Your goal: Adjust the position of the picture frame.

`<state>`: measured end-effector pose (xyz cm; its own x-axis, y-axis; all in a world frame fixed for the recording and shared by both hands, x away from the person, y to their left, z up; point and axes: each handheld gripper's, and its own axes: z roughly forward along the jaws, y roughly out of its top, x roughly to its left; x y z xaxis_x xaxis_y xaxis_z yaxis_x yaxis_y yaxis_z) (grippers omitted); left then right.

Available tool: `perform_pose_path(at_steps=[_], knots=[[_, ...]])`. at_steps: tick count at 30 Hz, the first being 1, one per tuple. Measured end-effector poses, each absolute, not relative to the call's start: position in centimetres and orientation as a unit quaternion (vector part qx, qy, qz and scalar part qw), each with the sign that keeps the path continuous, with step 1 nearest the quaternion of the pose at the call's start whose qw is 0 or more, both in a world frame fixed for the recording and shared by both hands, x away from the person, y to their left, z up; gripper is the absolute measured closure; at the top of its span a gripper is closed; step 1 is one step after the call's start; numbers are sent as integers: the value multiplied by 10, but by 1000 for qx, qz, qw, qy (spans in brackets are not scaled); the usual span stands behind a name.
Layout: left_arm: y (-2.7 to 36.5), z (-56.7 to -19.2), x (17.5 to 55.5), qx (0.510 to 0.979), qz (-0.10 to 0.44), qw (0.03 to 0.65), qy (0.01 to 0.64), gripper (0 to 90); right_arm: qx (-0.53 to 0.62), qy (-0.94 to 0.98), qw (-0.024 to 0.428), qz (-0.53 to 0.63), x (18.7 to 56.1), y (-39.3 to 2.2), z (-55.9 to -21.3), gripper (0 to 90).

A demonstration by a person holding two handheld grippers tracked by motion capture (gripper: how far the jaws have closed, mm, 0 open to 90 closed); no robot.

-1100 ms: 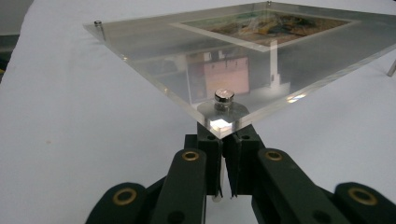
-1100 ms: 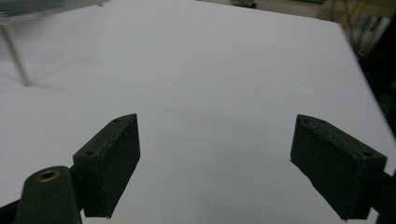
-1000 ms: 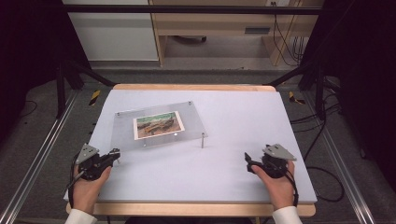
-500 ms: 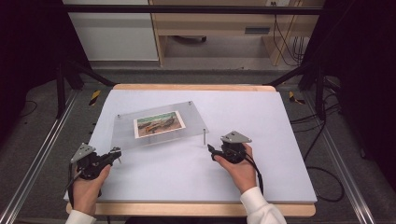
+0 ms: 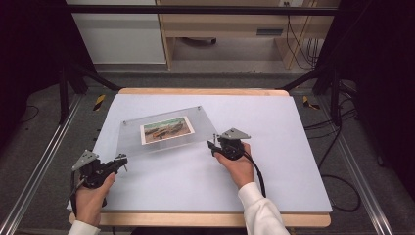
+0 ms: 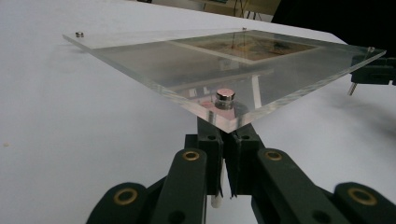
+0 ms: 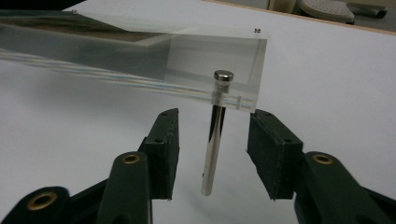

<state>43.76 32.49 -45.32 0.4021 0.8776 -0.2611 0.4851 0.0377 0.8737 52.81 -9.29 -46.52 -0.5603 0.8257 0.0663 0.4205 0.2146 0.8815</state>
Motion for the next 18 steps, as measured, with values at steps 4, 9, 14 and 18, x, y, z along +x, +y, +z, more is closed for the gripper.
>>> perform_pose_path(at_steps=[4,9,14,18], knots=[[325,-453,438,665,193,508,511,846,422,741,201,482,533,-95,-469,621],[324,-453,437,667,197,506,510,845,419,737,192,495,536,-92,-471,634],[324,-453,437,669,199,504,509,845,424,731,183,502,540,-93,-475,660],[324,-453,437,670,200,503,509,846,426,729,178,505,542,-93,-476,693]])
